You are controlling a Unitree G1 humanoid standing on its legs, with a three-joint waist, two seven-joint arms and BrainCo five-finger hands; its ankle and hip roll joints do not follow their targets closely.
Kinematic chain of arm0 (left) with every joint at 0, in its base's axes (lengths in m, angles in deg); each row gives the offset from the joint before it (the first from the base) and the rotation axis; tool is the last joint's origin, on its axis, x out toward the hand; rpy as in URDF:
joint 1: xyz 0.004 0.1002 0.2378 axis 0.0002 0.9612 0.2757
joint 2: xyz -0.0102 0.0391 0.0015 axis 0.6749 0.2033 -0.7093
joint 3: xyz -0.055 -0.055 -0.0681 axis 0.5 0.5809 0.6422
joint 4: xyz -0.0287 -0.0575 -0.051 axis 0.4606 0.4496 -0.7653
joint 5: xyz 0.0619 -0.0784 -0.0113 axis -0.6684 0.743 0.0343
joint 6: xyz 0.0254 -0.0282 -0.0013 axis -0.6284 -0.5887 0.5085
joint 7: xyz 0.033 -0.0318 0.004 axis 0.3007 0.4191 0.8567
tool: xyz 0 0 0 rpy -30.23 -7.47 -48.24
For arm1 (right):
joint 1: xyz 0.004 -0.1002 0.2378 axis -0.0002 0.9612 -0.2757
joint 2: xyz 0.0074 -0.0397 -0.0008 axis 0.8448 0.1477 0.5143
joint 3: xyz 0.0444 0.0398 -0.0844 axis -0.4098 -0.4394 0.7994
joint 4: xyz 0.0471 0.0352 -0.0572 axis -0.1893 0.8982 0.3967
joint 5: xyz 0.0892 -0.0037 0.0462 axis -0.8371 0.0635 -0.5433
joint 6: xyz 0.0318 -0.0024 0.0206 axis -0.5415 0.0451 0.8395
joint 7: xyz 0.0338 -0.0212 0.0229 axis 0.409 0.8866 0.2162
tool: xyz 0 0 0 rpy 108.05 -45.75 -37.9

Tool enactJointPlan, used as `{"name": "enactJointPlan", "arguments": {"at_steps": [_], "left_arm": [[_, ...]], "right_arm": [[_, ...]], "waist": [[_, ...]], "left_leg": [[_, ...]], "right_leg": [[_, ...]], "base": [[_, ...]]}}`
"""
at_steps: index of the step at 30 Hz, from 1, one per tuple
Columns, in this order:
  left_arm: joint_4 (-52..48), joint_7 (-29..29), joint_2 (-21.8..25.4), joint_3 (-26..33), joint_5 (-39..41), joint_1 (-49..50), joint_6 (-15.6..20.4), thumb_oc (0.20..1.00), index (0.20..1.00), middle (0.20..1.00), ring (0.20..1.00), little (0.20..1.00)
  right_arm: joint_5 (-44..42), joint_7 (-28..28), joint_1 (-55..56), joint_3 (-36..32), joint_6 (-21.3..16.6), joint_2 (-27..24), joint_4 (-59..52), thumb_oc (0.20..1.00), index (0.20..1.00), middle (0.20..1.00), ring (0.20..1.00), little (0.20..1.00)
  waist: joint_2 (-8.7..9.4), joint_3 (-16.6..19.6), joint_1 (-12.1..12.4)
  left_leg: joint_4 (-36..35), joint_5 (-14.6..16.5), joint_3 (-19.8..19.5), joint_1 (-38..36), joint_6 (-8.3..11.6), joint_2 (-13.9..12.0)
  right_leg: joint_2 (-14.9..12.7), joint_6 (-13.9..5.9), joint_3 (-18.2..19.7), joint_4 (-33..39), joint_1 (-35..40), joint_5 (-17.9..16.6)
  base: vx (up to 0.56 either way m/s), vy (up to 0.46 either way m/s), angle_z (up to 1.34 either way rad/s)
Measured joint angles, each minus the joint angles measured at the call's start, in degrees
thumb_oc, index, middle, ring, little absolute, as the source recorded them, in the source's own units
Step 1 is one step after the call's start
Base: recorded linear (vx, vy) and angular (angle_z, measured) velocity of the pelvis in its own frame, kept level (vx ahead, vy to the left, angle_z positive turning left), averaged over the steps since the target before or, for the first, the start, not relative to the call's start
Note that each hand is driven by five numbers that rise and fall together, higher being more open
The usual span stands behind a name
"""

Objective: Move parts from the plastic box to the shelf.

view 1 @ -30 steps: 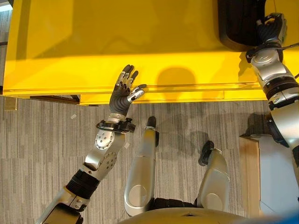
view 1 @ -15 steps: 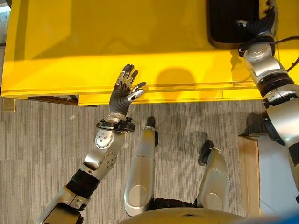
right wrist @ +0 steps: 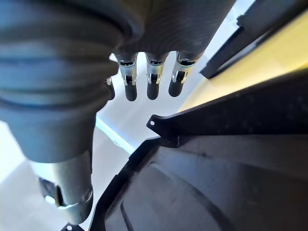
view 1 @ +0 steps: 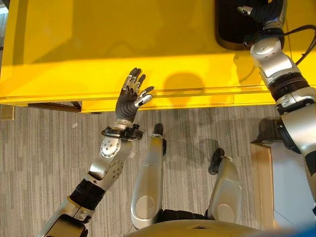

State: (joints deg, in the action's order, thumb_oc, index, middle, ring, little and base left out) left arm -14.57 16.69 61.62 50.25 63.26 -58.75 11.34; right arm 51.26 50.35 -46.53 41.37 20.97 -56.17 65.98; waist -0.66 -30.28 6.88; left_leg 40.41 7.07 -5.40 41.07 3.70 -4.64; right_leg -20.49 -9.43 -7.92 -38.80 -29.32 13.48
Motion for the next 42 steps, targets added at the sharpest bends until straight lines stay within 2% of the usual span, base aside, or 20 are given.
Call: {"name": "enactJointPlan", "arguments": {"at_steps": [7, 14, 19, 25, 29, 38, 42], "left_arm": [[0.0, -0.1, 0.2, 1.8, 0.0, 1.0, 0.2, 1.0, 1.0, 1.0, 1.0, 1.0], [0.0, -0.1, 0.3, 2.4, 0.0, 1.3, 0.5, 1.0, 1.0, 1.0, 1.0, 1.0], [0.0, -0.1, 0.3, 2.6, 0.0, 1.3, 0.3, 1.0, 1.0, 1.0, 1.0, 1.0], [0.0, -0.1, 0.2, 3.2, -0.1, 1.7, 0.0, 1.0, 1.0, 1.0, 1.0, 1.0], [0.0, -0.1, 0.2, 3.8, -0.3, 2.3, -0.3, 1.0, 1.0, 1.0, 1.0, 1.0], [0.1, 0.1, -0.6, 5.0, -2.1, 2.4, -1.2, 1.0, 1.0, 1.0, 1.0, 1.0], [-0.1, 0.3, -0.8, 6.1, -3.0, 2.2, -1.2, 1.0, 1.0, 1.0, 1.0, 1.0]], "right_arm": [[1.7, 0.1, -0.1, 1.0, 0.2, -0.5, -3.3, 1.0, 1.0, 1.0, 1.0, 1.0], [5.1, 0.3, 0.0, 0.8, 0.1, -3.1, -15.3, 1.0, 1.0, 1.0, 1.0, 1.0], [5.6, 0.6, 3.2, -4.0, -0.5, -3.1, -26.5, 1.0, 1.0, 1.0, 1.0, 1.0], [6.8, 0.6, 11.6, -8.4, -1.8, -2.4, -38.1, 1.0, 1.0, 1.0, 1.0, 1.0], [7.4, -0.3, 22.7, -12.3, -3.4, -1.5, -48.4, 1.0, 1.0, 1.0, 1.0, 1.0], [7.2, -4.9, 40.8, -16.2, -6.7, 3.1, -62.8, 1.0, 1.0, 1.0, 1.0, 1.0], [7.1, -6.7, 46.4, -17.0, -7.6, 4.1, -64.8, 1.0, 1.0, 1.0, 1.0, 1.0]], "waist": [[0.81, -0.3, -1.0], [1.05, -0.4, -1.5], [1.53, -0.6, -1.6], [2.13, -0.6, -2.4], [2.31, -0.6, -2.9], [2.49, -0.6, -4.1], [2.57, -0.6, -5.2]], "left_leg": [[0.0, 0.0, 0.0, -0.1, 0.04, -0.3], [0.0, 0.1, 0.4, -0.3, -0.04, -0.4], [-0.1, 0.2, 0.6, -0.8, -0.32, -0.7], [-0.1, 0.3, 0.7, -1.4, -0.32, -0.6], [-0.3, 0.4, 1.0, -2.2, -0.33, -0.8], [-0.5, 0.9, 1.6, -3.6, -0.01, -1.9], [-1.3, 0.8, 1.9, -4.5, 0.18, -2.4]], "right_leg": [[0.3, 0.05, 0.1, -0.1, -0.1, 0.0], [0.5, 0.15, 0.7, 0.2, -0.1, -0.3], [0.6, 0.28, 0.9, 0.2, 0.1, -0.4], [0.6, 0.33, 0.9, 0.3, 0.6, -0.4], [0.6, 0.38, 1.2, 0.5, 1.2, -0.5], [1.6, 0.48, 1.8, 0.6, 1.9, -0.4], [2.3, 0.5, 2.3, 0.6, 2.0, -0.4]], "base": [[0.0, 0.0, 0.0], [0.0, -0.003, -0.02], [0.0, -0.006, -0.03], [0.0, 0.0, 0.0], [-0.01, -0.008, -0.02], [0.0, -0.018, -0.06], [-0.01, -0.013, -0.1]]}}
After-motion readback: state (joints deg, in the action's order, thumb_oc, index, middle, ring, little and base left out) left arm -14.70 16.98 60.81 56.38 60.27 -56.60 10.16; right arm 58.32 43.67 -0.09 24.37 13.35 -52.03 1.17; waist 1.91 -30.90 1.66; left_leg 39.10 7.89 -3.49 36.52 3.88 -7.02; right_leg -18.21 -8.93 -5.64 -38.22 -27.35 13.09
